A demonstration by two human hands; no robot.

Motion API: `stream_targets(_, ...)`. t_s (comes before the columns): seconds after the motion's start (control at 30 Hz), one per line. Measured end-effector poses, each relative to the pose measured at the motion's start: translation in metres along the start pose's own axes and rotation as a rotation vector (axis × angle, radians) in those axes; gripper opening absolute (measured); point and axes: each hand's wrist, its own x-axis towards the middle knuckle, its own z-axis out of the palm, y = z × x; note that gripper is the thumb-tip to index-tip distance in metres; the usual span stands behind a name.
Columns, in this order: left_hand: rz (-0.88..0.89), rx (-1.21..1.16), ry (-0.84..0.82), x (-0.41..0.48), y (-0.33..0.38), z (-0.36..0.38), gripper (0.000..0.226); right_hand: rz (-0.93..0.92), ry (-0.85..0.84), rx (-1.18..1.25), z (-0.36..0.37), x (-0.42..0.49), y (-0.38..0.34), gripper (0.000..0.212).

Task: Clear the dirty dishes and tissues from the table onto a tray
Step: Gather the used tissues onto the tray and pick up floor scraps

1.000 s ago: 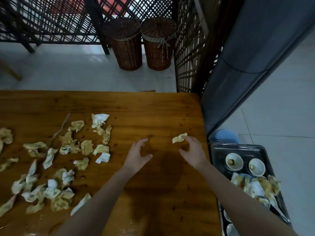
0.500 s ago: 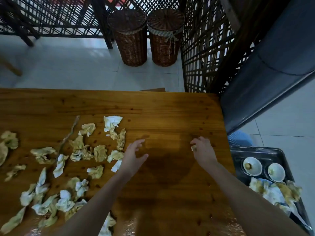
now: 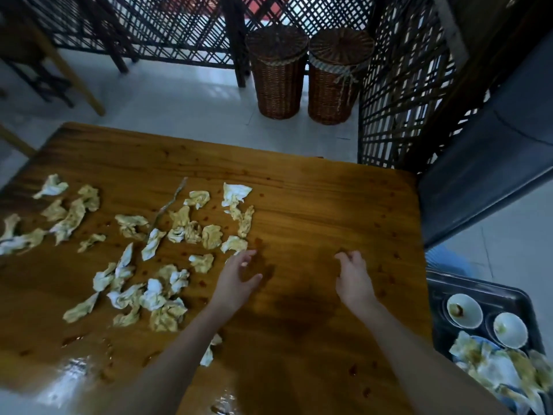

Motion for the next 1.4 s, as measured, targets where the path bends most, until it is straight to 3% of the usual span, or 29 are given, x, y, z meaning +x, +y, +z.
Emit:
stream_targets(0.4, -0.103, -0.008, 0.157, -0.076, -0.03, -0.034, 0.049, -0.058, -0.093, -0.129, 0.001, -0.02, -0.017, 0.046)
stream_targets(0.53, -0.123, -0.045, 0.186, -0.085, -0.036, -0.041, 0.049, -0.077, -0.161, -0.145, 0.009, -0.026, -0.022, 0.054)
stream_targets(0.77, -0.077, -0.048, 0.214, -0.088, -0.043, -0.051, 0.048, -0.149, -0.1, -0.114, 0.024, -0.041, -0.038, 0.055)
stream_targets(1.17, -0.041, -0.041, 0.117, -0.069, -0.075, -0.122, 0.042, -0.196, 0.095, 0.139, 0.05, -0.024, -0.165, 0.039)
stream_targets(1.4, -0.043, -0.016, 0.077, -0.044, -0.101, -0.164, 0.045, -0.145, 0.014, 0.16, 0.077, 0.012, -0.212, 0.038)
